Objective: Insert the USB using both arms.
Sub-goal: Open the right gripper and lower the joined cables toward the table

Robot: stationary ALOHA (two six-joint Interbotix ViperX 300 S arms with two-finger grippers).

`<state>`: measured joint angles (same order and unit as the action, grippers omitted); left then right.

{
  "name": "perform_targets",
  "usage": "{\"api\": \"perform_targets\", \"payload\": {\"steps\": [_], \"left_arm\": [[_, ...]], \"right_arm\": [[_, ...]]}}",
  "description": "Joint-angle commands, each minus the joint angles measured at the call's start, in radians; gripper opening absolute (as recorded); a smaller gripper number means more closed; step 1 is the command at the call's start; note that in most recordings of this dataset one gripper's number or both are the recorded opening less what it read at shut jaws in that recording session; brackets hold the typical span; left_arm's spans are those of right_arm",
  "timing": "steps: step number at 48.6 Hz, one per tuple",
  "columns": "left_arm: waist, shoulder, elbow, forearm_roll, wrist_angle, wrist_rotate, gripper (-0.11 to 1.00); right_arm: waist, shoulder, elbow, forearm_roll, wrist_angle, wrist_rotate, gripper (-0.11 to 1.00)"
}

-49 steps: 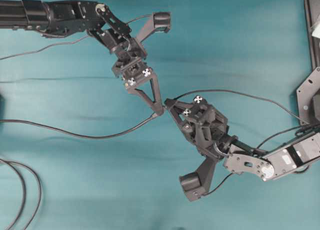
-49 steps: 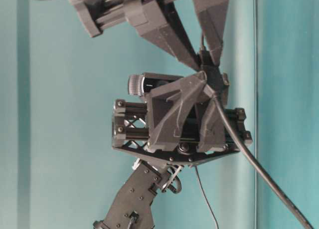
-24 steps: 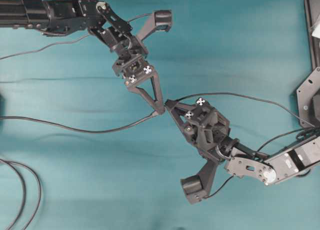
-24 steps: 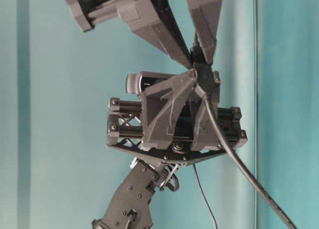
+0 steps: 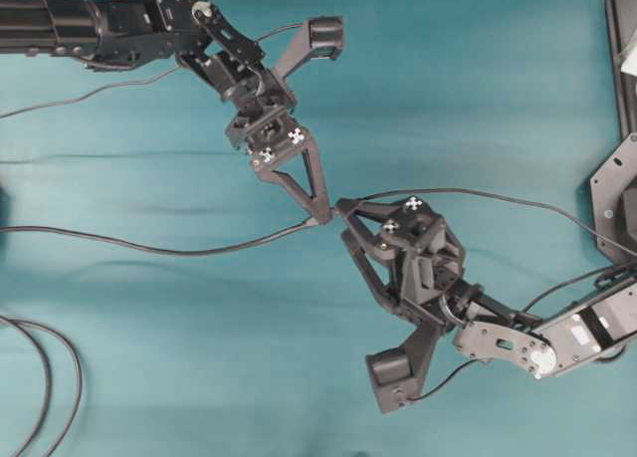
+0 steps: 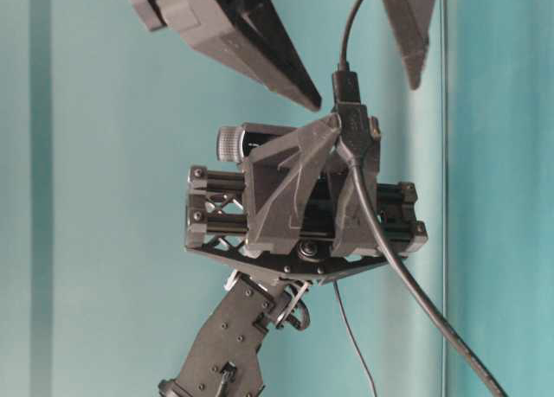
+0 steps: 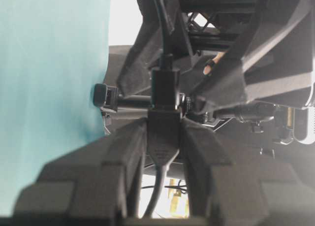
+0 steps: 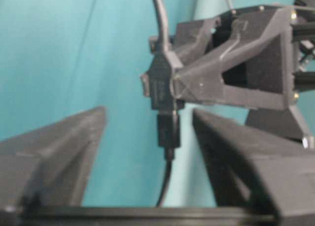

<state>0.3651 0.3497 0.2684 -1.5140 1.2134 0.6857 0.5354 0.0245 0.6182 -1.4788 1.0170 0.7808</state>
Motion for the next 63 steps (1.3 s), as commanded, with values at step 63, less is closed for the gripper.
{"api": "perform_targets", "payload": {"steps": [63], "left_arm": [[-0.295, 0.014, -0.040, 1.132, -0.591, -0.437, 0.26]], "right_arm": [[0.163, -0.195, -0.112, 0.304, 0.213, 0.603, 0.73]]}}
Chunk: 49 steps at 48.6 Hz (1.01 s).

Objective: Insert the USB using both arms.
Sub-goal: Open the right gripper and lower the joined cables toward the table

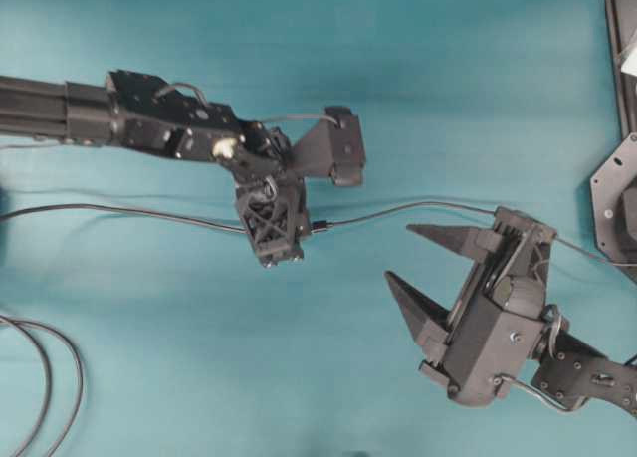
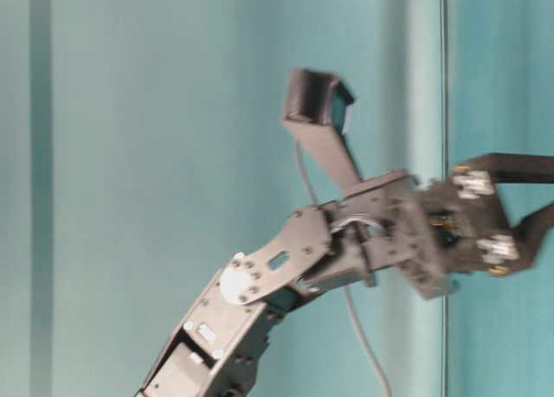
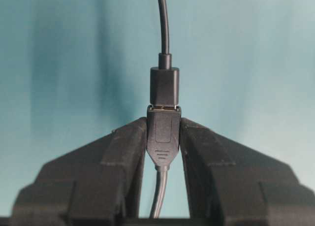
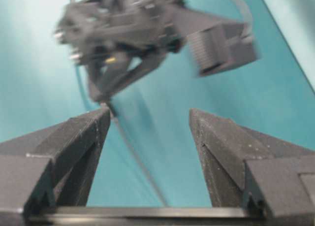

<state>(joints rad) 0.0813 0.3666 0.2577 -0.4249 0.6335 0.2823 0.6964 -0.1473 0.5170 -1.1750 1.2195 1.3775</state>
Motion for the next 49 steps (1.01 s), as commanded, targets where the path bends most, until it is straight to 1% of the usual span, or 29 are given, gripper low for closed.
{"api": "perform_targets", "payload": {"steps": [1, 4, 9, 25, 27, 32, 34, 35, 37, 41, 45, 49], "left_arm": [[-0.012, 0.000, -0.032, 0.052, -0.012, -0.043, 0.26], [-0.018, 0.008, -0.046, 0.071, -0.014, -0.058, 0.26], [-0.020, 0.009, -0.058, 0.086, -0.014, -0.060, 0.26], [-0.034, -0.003, -0.057, 0.087, -0.008, -0.066, 0.26], [-0.038, -0.011, -0.055, 0.087, -0.003, -0.067, 0.32], [-0.043, -0.043, -0.049, 0.087, 0.005, -0.069, 0.64], [-0.043, -0.063, -0.046, 0.087, 0.009, -0.069, 0.75], [-0.043, -0.074, -0.043, 0.087, 0.011, -0.069, 0.79], [-0.043, -0.100, -0.038, 0.087, 0.008, -0.069, 0.80], [-0.041, -0.155, -0.028, 0.087, 0.003, -0.069, 0.76], [-0.041, -0.201, -0.011, 0.087, 0.008, -0.069, 0.77], [-0.041, -0.255, 0.028, 0.087, 0.005, -0.077, 0.76]], "right_arm": [[0.002, -0.023, -0.012, 0.000, 0.014, 0.006, 0.73], [0.002, -0.023, -0.014, 0.000, 0.020, 0.008, 0.73], [0.002, -0.023, -0.015, 0.003, 0.026, 0.006, 0.73], [0.002, -0.023, -0.020, 0.017, 0.028, 0.006, 0.73], [0.002, -0.025, -0.020, 0.017, 0.031, 0.006, 0.73], [0.002, -0.034, -0.018, 0.017, 0.040, 0.006, 0.73], [0.002, -0.040, -0.018, 0.017, 0.043, 0.006, 0.73], [0.002, -0.043, -0.015, 0.017, 0.044, 0.006, 0.73], [0.002, -0.051, -0.014, 0.017, 0.044, 0.006, 0.73], [0.002, -0.060, -0.011, 0.017, 0.044, 0.006, 0.73], [0.002, -0.071, 0.002, 0.017, 0.044, 0.006, 0.73], [0.000, -0.084, 0.015, 0.017, 0.044, 0.009, 0.73]]}}
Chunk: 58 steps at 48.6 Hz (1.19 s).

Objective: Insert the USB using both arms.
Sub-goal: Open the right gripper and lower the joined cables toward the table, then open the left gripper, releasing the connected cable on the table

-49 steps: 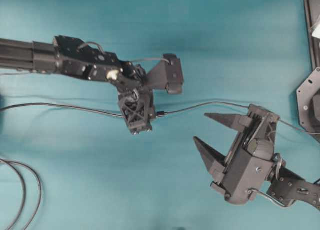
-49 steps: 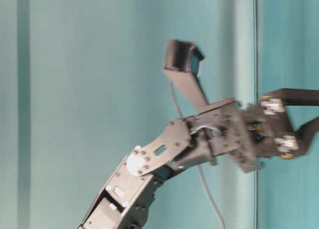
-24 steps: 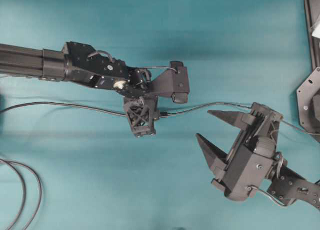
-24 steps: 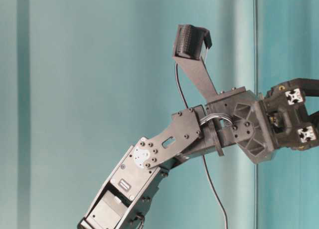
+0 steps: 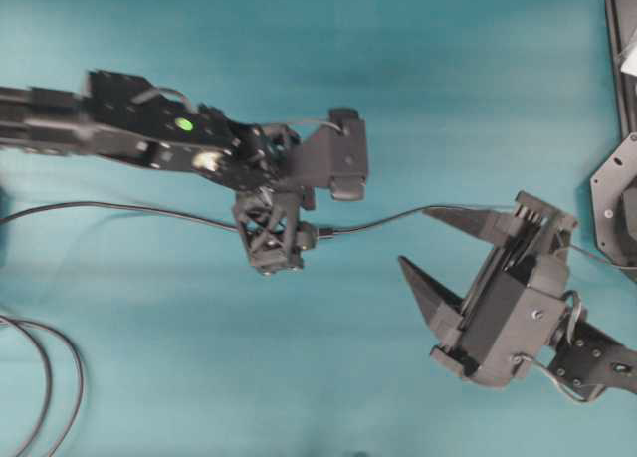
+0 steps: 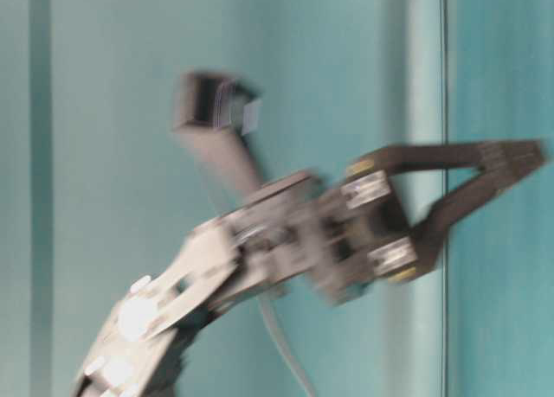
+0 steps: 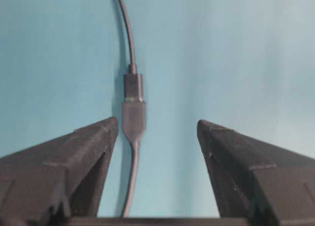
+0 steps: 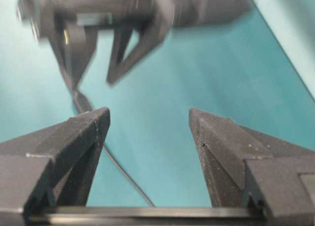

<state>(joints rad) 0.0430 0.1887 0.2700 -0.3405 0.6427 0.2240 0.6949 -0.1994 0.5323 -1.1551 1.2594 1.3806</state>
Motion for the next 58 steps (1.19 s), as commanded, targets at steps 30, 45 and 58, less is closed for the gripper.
{"api": "perform_targets", "payload": {"steps": [30, 45, 58], "left_arm": [[-0.046, -0.584, 0.449, 0.005, -0.506, 0.041, 0.76], [-0.052, -0.899, 0.747, 0.005, -0.879, 0.069, 0.76], [-0.054, -1.003, 0.848, 0.003, -0.890, 0.245, 0.76]], "right_arm": [[-0.364, -0.304, 0.275, -0.011, -0.549, 0.035, 0.73], [-0.604, -0.474, 0.403, -0.109, -0.792, 0.025, 0.73], [-0.828, -0.492, 0.463, -0.112, -1.140, -0.037, 0.73]]}}
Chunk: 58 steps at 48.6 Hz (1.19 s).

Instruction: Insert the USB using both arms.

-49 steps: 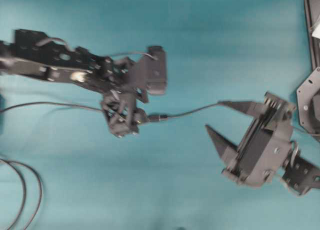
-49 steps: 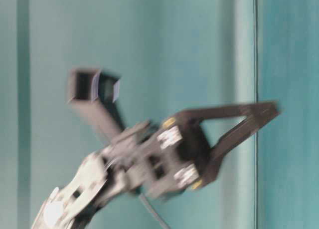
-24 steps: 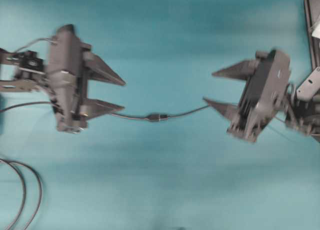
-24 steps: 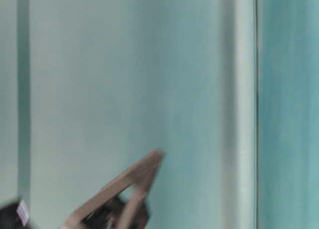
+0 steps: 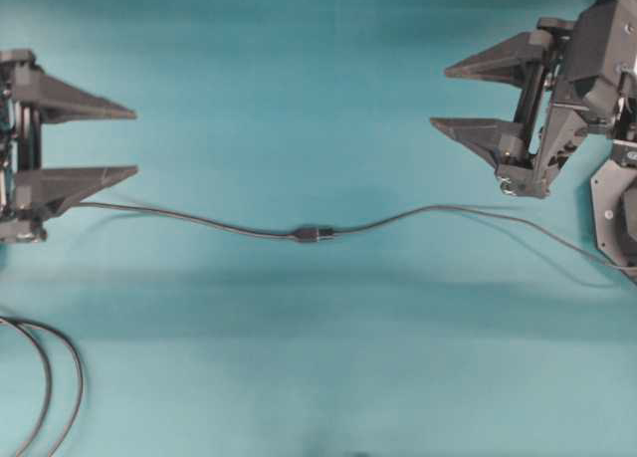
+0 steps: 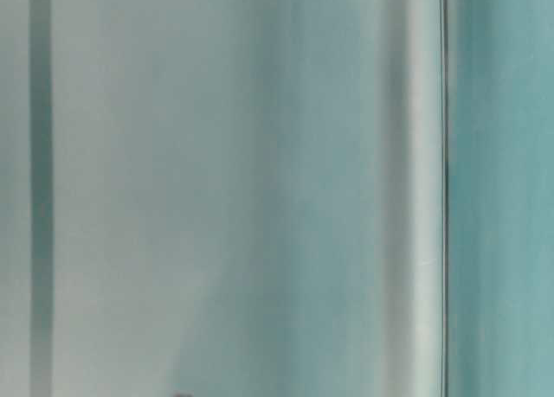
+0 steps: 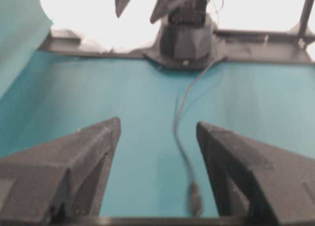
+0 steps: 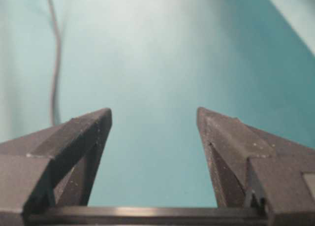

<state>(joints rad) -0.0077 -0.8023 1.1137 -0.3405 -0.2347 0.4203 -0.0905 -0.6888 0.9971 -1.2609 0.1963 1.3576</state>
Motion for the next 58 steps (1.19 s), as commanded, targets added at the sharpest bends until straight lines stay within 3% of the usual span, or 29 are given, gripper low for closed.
{"api": "perform_targets", "payload": {"steps": [1, 5, 16, 23, 32, 37, 43, 58], "left_arm": [[-0.003, -0.017, 0.011, 0.003, -0.014, 0.060, 0.76], [-0.005, -0.040, 0.049, 0.002, -0.031, 0.087, 0.76], [-0.060, -0.133, 0.106, 0.000, -0.078, 0.063, 0.76], [-0.098, -0.207, 0.141, 0.000, -0.061, 0.061, 0.76], [-0.098, -0.241, 0.166, 0.000, -0.057, 0.061, 0.76], [-0.092, -0.241, 0.178, 0.000, -0.071, 0.061, 0.76], [-0.086, -0.242, 0.196, -0.002, -0.103, 0.058, 0.76], [-0.086, -0.242, 0.227, -0.003, -0.204, 0.041, 0.75]], "right_arm": [[-0.054, -0.003, 0.003, -0.006, -0.095, -0.023, 0.73], [-0.081, -0.003, 0.023, -0.006, -0.129, -0.067, 0.73], [-0.064, -0.048, 0.072, -0.005, -0.150, -0.158, 0.73], [-0.029, -0.196, 0.121, -0.003, -0.124, -0.156, 0.73], [-0.026, -0.471, 0.233, 0.005, -0.084, -0.153, 0.73], [-0.028, -0.549, 0.299, 0.026, -0.089, -0.153, 0.73], [-0.028, -0.535, 0.347, 0.040, -0.121, -0.155, 0.73], [-0.028, -0.491, 0.354, 0.040, -0.150, -0.166, 0.73]]}}
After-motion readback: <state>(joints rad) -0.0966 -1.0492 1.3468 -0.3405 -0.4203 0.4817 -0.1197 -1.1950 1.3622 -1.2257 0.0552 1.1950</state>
